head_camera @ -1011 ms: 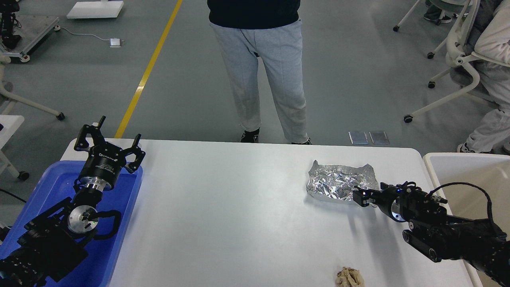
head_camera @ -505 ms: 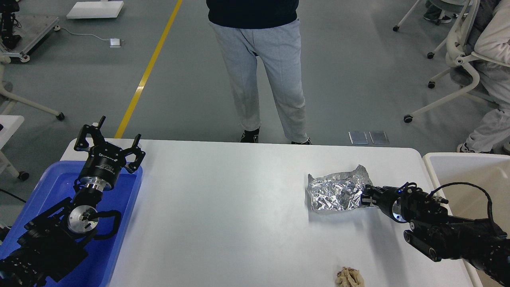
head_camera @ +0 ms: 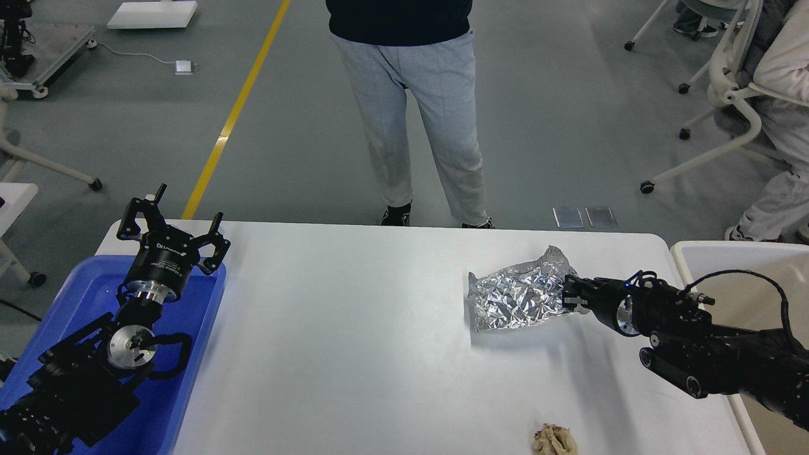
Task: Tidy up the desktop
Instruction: 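Lift the foil wrapper with the right gripper and carry it toward the bin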
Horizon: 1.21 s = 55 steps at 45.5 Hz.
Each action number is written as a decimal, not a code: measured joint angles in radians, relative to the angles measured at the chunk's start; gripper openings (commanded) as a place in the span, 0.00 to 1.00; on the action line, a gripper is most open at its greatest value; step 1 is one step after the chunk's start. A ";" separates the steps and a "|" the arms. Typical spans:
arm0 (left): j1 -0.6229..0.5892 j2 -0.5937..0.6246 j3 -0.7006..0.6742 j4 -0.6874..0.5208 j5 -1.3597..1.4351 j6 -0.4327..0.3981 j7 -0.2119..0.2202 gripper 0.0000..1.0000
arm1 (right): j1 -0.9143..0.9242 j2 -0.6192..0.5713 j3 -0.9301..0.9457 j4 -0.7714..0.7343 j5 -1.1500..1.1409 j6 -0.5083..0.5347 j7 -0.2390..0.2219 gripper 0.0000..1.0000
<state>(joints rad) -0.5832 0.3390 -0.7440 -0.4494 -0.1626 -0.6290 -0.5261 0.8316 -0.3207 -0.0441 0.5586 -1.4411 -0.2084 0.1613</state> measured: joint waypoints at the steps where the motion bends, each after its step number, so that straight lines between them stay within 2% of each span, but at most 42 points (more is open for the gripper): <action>1: 0.000 0.000 0.000 0.000 0.000 0.000 0.000 1.00 | 0.006 -0.008 0.000 0.014 0.002 0.003 0.000 0.00; 11: 0.000 0.000 0.000 0.000 0.000 -0.001 0.000 1.00 | 0.143 -0.161 -0.021 0.232 0.080 0.086 -0.029 0.00; 28: 0.000 0.000 0.000 0.000 0.000 -0.001 0.000 1.00 | 0.460 -0.417 -0.040 0.527 0.163 0.325 -0.058 0.00; 43: 0.000 0.000 0.000 0.000 0.000 0.000 0.000 1.00 | 0.651 -0.547 -0.036 0.649 0.210 0.473 -0.071 0.00; 55: 0.000 0.000 0.000 0.000 0.000 0.000 0.000 1.00 | 0.686 -0.613 -0.034 0.678 0.228 0.506 -0.073 0.00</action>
<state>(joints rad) -0.5829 0.3390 -0.7440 -0.4495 -0.1626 -0.6289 -0.5261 1.5178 -0.9333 -0.0782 1.2364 -1.2134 0.2977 0.0880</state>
